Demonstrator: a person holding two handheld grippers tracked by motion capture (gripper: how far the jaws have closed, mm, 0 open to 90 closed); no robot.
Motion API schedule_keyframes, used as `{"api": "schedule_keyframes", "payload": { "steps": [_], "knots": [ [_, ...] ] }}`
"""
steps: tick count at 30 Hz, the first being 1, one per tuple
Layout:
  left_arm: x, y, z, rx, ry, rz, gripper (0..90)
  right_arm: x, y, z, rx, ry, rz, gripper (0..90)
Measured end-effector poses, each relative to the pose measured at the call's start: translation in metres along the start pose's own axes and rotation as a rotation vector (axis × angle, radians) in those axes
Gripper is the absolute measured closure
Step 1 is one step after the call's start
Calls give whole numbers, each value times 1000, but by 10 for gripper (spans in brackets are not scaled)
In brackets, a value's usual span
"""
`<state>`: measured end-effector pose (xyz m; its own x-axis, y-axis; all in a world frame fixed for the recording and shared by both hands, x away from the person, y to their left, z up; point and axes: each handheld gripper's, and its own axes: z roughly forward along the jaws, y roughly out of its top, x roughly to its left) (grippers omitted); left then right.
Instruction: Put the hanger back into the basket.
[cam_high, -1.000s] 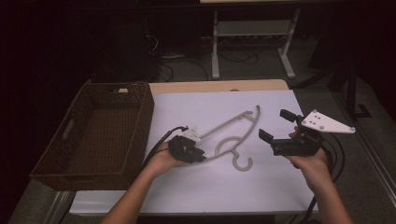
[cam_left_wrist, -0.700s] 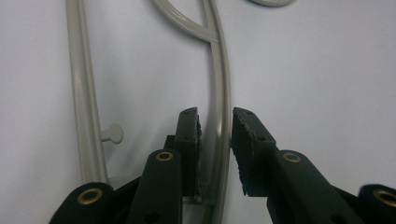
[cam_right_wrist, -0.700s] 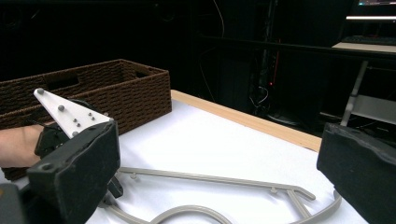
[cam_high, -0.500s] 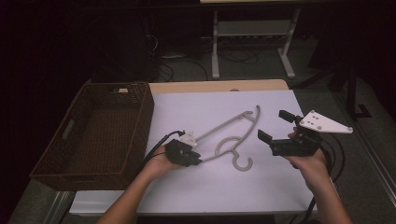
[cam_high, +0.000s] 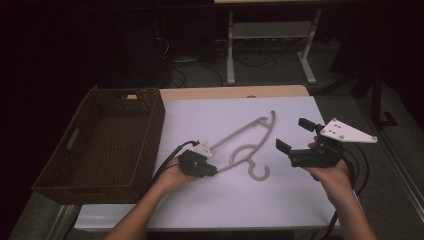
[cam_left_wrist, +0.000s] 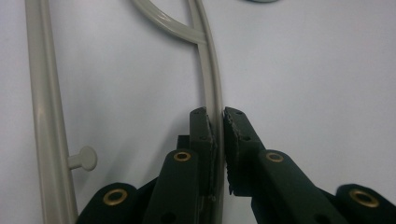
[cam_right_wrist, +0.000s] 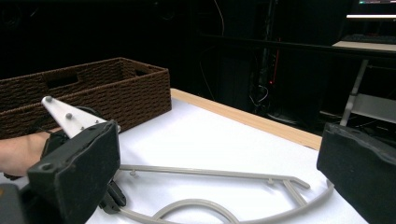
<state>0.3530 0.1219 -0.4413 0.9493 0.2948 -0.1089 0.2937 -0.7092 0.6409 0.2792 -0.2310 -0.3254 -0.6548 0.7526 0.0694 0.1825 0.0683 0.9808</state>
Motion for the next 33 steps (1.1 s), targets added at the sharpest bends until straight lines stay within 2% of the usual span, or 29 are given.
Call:
{"api": "schedule_keyframes", "payload": {
  "steps": [3,5,10,16,19,21,24,26,29,33],
  "knots": [
    [0,0,0,0,5,0,834,0,0,0,4,0,0,0],
    [-1,2,0,6,6,-14,836,-1,-1,0,2,-1,1,0],
    [-3,6,-3,-23,-13,-36,836,-1,-1,0,0,-2,2,0],
    [-3,12,-18,-96,-26,-52,837,-2,-1,-1,-2,-4,5,0],
    [-4,13,-24,-101,-27,-66,837,-2,-1,-1,2,-5,13,0],
    [-4,15,-30,-109,-16,-45,837,-2,-1,-1,-2,-5,4,0],
    [-5,18,-43,-149,8,-33,838,-2,-1,-1,2,-6,12,0],
    [-5,19,-47,-158,11,-28,839,-2,-1,-1,2,-6,10,0],
    [-6,21,-56,-192,16,-50,839,-2,-1,-1,0,-7,5,0],
    [-6,23,-66,-221,25,-52,839,-2,-1,-1,3,-8,8,0]
  ]
}}
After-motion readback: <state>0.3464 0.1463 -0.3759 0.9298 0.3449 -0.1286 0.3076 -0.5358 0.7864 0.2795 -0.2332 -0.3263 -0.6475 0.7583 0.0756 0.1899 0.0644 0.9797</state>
